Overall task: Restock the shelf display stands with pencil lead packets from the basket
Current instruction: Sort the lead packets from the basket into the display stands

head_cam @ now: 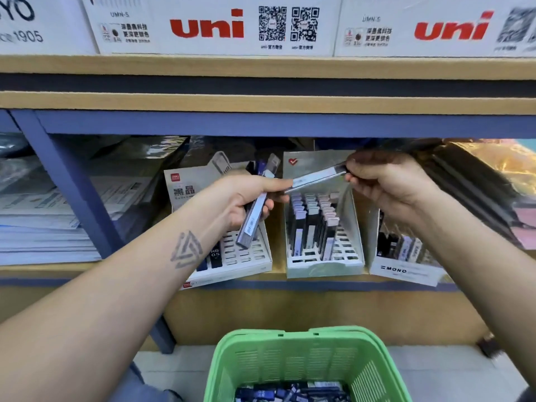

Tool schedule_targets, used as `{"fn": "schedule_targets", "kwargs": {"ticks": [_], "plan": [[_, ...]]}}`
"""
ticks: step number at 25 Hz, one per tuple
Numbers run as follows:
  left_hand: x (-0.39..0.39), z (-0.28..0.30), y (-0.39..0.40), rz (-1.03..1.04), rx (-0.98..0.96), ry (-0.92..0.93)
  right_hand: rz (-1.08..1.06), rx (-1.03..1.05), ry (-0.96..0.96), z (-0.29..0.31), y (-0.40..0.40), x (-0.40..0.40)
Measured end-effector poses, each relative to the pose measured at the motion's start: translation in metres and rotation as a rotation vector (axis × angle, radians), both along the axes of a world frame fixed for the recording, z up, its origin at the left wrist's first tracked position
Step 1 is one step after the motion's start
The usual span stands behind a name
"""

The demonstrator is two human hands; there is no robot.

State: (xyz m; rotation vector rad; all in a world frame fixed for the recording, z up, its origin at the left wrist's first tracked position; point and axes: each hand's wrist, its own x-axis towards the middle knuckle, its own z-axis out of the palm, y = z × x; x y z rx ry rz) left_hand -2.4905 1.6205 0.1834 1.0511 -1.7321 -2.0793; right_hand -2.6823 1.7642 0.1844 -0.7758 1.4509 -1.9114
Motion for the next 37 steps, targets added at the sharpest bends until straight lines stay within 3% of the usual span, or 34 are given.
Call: {"fn": "schedule_targets", "kwargs": {"ticks": [8, 15, 21, 30, 37], "plan": [[-0.046, -0.002, 0.008, 0.078, 0.063, 0.007, -0.032, -0.046, 0.099, -0.009, 0.018, -0.034], [-0.058, -0.010, 0.010, 0.077, 0.042, -0.010, 0.065, 0.063, 0.183, -0.015, 0.019, -0.035], [-0.059, -0.008, 0.008, 0.065, 0.035, 0.003, 0.263, 0.176, 0.468, -0.013, 0.019, -0.016], [-0.045, -0.008, 0.000, 0.085, 0.042, 0.003, 0.150, 0.262, 1.038, -0.013, 0.009, 0.008], [-0.038, -0.007, -0.002, 0.091, 0.033, -0.012, 0.068, 0.290, 1.131, -0.031, 0.005, 0.019]]}}
